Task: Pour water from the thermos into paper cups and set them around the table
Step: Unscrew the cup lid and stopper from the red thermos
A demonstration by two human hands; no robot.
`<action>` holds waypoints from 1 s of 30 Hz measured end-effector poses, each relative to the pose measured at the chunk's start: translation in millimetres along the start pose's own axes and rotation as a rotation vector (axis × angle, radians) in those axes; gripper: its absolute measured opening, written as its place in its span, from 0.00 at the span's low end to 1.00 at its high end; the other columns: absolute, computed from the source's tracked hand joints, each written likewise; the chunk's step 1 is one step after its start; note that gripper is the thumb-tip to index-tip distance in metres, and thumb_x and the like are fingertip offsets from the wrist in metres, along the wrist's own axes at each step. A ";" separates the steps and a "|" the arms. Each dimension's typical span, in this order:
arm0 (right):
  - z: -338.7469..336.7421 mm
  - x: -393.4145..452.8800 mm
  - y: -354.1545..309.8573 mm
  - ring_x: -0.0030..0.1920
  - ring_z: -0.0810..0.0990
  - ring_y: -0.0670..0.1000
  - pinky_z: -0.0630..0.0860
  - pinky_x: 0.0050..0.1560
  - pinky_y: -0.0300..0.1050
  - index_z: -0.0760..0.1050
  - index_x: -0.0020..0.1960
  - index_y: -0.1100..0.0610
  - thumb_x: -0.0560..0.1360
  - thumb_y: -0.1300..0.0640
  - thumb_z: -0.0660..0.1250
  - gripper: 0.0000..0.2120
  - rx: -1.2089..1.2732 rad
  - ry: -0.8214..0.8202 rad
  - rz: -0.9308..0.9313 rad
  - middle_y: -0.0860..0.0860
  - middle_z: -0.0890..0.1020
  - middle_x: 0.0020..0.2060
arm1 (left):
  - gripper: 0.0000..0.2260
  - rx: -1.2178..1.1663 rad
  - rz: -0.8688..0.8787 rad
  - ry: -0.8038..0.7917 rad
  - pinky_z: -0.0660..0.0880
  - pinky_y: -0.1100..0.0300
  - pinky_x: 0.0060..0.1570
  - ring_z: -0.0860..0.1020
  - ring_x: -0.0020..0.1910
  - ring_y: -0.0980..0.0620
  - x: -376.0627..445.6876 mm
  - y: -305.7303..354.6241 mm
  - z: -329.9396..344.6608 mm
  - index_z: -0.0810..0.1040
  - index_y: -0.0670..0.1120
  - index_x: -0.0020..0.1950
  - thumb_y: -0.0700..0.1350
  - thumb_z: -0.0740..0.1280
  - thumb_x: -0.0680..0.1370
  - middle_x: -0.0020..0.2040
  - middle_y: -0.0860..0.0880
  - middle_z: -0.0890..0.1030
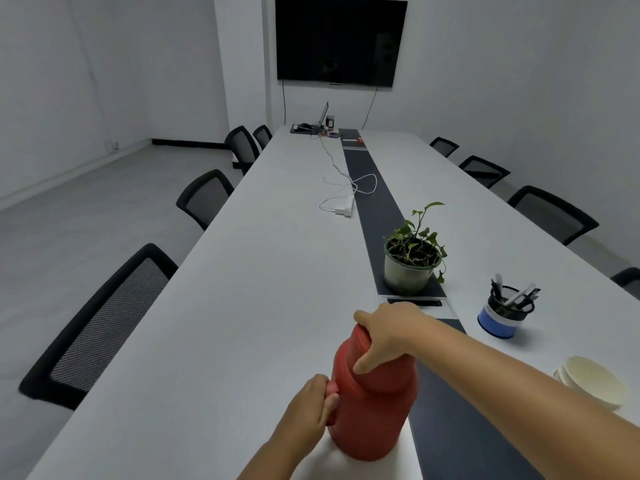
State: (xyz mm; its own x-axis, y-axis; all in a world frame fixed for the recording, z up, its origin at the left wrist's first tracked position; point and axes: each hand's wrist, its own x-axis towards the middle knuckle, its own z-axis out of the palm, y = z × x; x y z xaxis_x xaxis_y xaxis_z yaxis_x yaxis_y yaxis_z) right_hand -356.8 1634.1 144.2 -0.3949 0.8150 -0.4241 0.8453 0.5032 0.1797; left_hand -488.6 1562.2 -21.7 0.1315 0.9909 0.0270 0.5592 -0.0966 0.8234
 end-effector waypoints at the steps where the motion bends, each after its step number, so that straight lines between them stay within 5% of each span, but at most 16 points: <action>1: -0.4 -2.7 2.1 0.54 0.73 0.58 0.67 0.42 0.47 0.57 0.68 0.48 0.65 0.38 0.66 0.36 -0.008 -0.005 -0.046 0.56 0.71 0.57 | 0.10 -0.006 -0.009 -0.006 0.72 0.63 0.41 0.78 0.43 0.47 -0.3 1.1 -0.6 0.62 0.54 0.39 0.45 0.55 0.80 0.41 0.54 0.70; 5: -0.2 -11.5 13.8 0.54 0.67 0.56 0.67 0.43 0.47 0.56 0.67 0.39 0.65 0.49 0.71 0.36 -0.072 -0.032 -0.248 0.54 0.62 0.63 | 0.12 0.016 -0.019 0.000 0.72 0.56 0.44 0.75 0.41 0.48 -2.3 6.1 -1.8 0.61 0.54 0.37 0.45 0.55 0.80 0.40 0.54 0.68; 11: 10.1 -4.5 4.4 0.58 0.72 0.59 0.66 0.44 0.47 0.51 0.71 0.44 0.65 0.32 0.63 0.40 -0.039 0.090 -0.027 0.56 0.67 0.63 | 0.12 -0.010 -0.054 0.016 0.74 0.50 0.45 0.78 0.42 0.43 -4.2 9.4 -0.7 0.61 0.54 0.37 0.46 0.55 0.80 0.40 0.52 0.68; 14: 0.8 -7.0 4.7 0.58 0.70 0.60 0.68 0.43 0.48 0.56 0.69 0.42 0.65 0.43 0.70 0.37 -0.125 0.004 -0.180 0.55 0.64 0.63 | 0.12 0.005 -0.058 0.023 0.72 0.53 0.43 0.78 0.42 0.43 -4.7 7.9 1.1 0.61 0.54 0.36 0.46 0.55 0.80 0.39 0.52 0.68; 17: -3.6 -16.0 13.7 0.67 0.60 0.58 0.70 0.55 0.54 0.58 0.68 0.42 0.64 0.52 0.73 0.38 -0.203 0.024 -0.406 0.52 0.58 0.69 | 0.13 0.014 -0.046 0.030 0.71 0.56 0.41 0.78 0.43 0.43 -3.2 5.4 1.9 0.60 0.54 0.36 0.46 0.55 0.80 0.39 0.53 0.68; 19: 6.4 -19.2 15.5 0.70 0.56 0.56 0.67 0.62 0.56 0.53 0.70 0.42 0.64 0.43 0.72 0.41 -0.039 0.050 -0.328 0.52 0.56 0.71 | 0.12 0.012 -0.048 0.030 0.70 0.58 0.40 0.78 0.43 0.43 -2.5 5.6 1.7 0.60 0.54 0.36 0.46 0.55 0.80 0.39 0.54 0.67; 22: 20.8 -16.4 8.4 0.64 0.66 0.61 0.70 0.55 0.52 0.45 0.73 0.46 0.67 0.33 0.61 0.42 0.010 0.128 -0.059 0.59 0.59 0.69 | 0.12 0.009 -0.048 0.036 0.71 0.54 0.42 0.78 0.43 0.42 -3.5 5.9 2.1 0.60 0.53 0.36 0.47 0.55 0.80 0.40 0.52 0.68; 25: 15.0 -16.2 12.9 0.59 0.71 0.61 0.71 0.50 0.50 0.48 0.71 0.44 0.67 0.41 0.68 0.41 0.024 0.087 -0.121 0.58 0.61 0.66 | 0.12 0.014 -0.046 0.039 0.71 0.54 0.42 0.78 0.43 0.42 -4.3 7.3 1.8 0.60 0.53 0.36 0.47 0.55 0.80 0.40 0.51 0.68; 28: -0.7 -18.5 29.8 0.65 0.63 0.58 0.72 0.59 0.54 0.55 0.68 0.40 0.65 0.54 0.72 0.39 0.064 -0.037 -0.287 0.52 0.57 0.68 | 0.12 0.021 -0.049 0.037 0.71 0.56 0.42 0.78 0.43 0.43 -4.4 7.5 1.7 0.60 0.53 0.36 0.47 0.55 0.80 0.40 0.51 0.68; 30: -4.5 -17.2 31.8 0.67 0.62 0.57 0.70 0.62 0.55 0.55 0.69 0.40 0.67 0.48 0.70 0.35 0.094 -0.038 -0.287 0.51 0.55 0.71 | 0.12 0.015 -0.045 0.041 0.70 0.57 0.41 0.78 0.42 0.42 -4.5 7.6 1.6 0.60 0.53 0.36 0.47 0.55 0.80 0.40 0.52 0.68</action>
State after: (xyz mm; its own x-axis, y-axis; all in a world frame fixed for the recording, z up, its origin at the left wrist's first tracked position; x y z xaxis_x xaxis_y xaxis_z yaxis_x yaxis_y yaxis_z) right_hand -324.8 1637.4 161.2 -0.6101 0.6314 -0.4787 0.7315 0.6810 -0.0341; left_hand -483.6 1556.8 -16.4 0.0722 0.9973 0.0135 0.5760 -0.0528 0.8158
